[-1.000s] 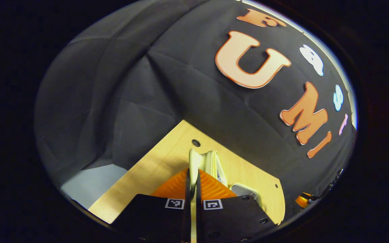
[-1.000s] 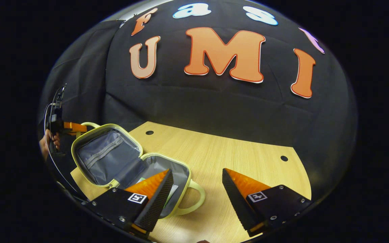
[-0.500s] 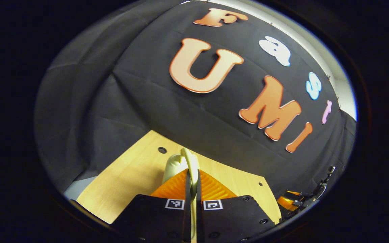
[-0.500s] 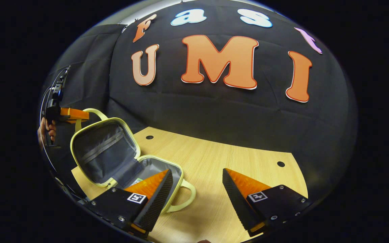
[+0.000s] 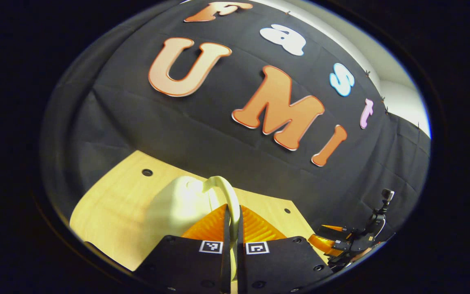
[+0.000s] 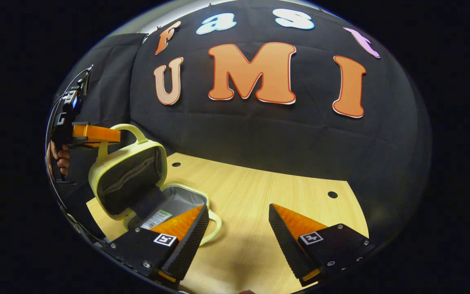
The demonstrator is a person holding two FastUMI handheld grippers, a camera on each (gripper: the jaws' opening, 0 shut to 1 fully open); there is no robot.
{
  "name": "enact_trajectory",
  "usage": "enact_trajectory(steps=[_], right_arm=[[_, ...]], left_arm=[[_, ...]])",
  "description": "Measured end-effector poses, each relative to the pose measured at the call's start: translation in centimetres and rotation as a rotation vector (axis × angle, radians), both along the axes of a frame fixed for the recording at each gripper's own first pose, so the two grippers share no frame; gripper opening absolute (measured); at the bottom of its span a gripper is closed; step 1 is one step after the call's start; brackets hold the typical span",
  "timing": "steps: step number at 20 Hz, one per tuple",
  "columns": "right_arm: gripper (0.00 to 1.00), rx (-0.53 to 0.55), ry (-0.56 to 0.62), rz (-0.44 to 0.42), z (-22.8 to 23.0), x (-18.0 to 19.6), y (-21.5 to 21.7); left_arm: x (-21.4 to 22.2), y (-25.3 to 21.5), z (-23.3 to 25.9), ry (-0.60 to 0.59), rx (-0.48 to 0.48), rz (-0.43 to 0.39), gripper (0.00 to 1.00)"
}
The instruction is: First open the suitcase, pack the skin care products into it, and then close the suitcase.
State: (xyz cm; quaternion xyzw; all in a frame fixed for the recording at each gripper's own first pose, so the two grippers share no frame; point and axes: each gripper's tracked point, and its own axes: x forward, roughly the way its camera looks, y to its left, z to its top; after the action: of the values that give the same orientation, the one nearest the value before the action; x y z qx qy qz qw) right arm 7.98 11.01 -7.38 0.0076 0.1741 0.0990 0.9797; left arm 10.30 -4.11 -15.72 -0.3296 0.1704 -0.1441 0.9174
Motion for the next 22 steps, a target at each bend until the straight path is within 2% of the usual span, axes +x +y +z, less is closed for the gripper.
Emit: enact_trajectory(steps=[7, 12, 16, 17, 18, 19, 20, 22], right_arm=[[0.94, 0.027, 0.016, -0.036, -1.3, -1.0, -5.2], [0.94, 0.029, 0.017, -0.041, -2.2, -1.5, -7.7], [0.94, 0.037, 0.013, -0.033, -2.6, -1.8, -9.2], [0.94, 0.038, 0.010, -0.033, -2.5, -2.1, -9.5], [0.94, 0.040, 0.001, -0.030, -2.4, -2.1, -9.7], [0.94, 0.040, -0.011, -0.031, -2.1, -2.0, -10.0], [0.94, 0.042, -0.023, -0.031, -1.8, -2.1, -10.2], [0.94, 0.048, -0.049, -0.039, -0.9, -2.2, -10.6]], left_arm=[[0.3, -9.2, -2.4, 0.043, 0.043, -0.107, 0.06], [0.0, -15.0, -5.0, 0.083, 0.188, -0.148, 0.06], [-0.1, -18.3, -7.4, 0.115, 0.327, -0.152, 0.06], [-0.1, -18.8, -7.8, 0.125, 0.357, -0.160, 0.13], [-0.5, -20.1, -7.7, 0.123, 0.343, -0.183, 0.13], [-0.7, -21.2, -6.8, 0.096, 0.322, -0.188, 0.22], [-0.7, -22.0, -5.7, 0.068, 0.317, -0.183, 0.18], [-1.3, -22.5, -4.5, 0.036, 0.345, -0.164, 0.29]])
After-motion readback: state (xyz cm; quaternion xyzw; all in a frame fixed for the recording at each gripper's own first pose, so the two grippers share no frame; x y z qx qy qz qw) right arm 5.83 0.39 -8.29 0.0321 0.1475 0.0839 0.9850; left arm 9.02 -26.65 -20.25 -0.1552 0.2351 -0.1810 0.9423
